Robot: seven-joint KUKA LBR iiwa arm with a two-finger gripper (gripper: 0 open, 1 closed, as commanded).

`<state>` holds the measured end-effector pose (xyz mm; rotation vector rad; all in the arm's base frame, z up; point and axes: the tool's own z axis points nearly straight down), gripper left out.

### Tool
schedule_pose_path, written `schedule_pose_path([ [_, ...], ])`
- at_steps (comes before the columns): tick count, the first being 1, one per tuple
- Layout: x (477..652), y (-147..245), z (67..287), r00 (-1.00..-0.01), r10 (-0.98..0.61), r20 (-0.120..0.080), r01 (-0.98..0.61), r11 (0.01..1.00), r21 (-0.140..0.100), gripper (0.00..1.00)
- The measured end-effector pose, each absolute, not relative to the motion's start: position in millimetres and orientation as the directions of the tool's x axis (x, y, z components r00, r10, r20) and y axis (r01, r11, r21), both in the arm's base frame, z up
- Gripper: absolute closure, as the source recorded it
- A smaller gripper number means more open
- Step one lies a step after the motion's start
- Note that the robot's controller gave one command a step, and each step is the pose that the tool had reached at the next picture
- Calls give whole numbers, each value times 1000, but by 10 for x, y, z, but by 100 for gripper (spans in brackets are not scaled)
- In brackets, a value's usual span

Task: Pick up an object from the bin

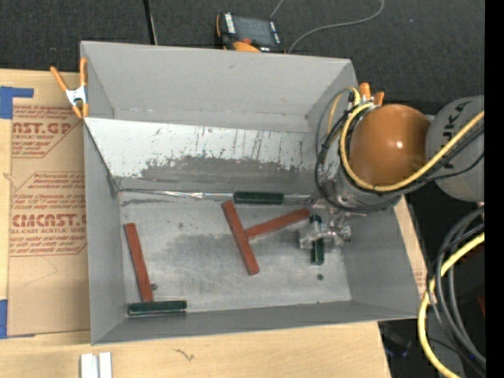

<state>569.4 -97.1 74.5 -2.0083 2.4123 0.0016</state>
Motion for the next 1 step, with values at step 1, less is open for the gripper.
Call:
schedule_pose_path([
  [1,5318,-948,3349,87,-996,0,-996,-87,-7,100],
])
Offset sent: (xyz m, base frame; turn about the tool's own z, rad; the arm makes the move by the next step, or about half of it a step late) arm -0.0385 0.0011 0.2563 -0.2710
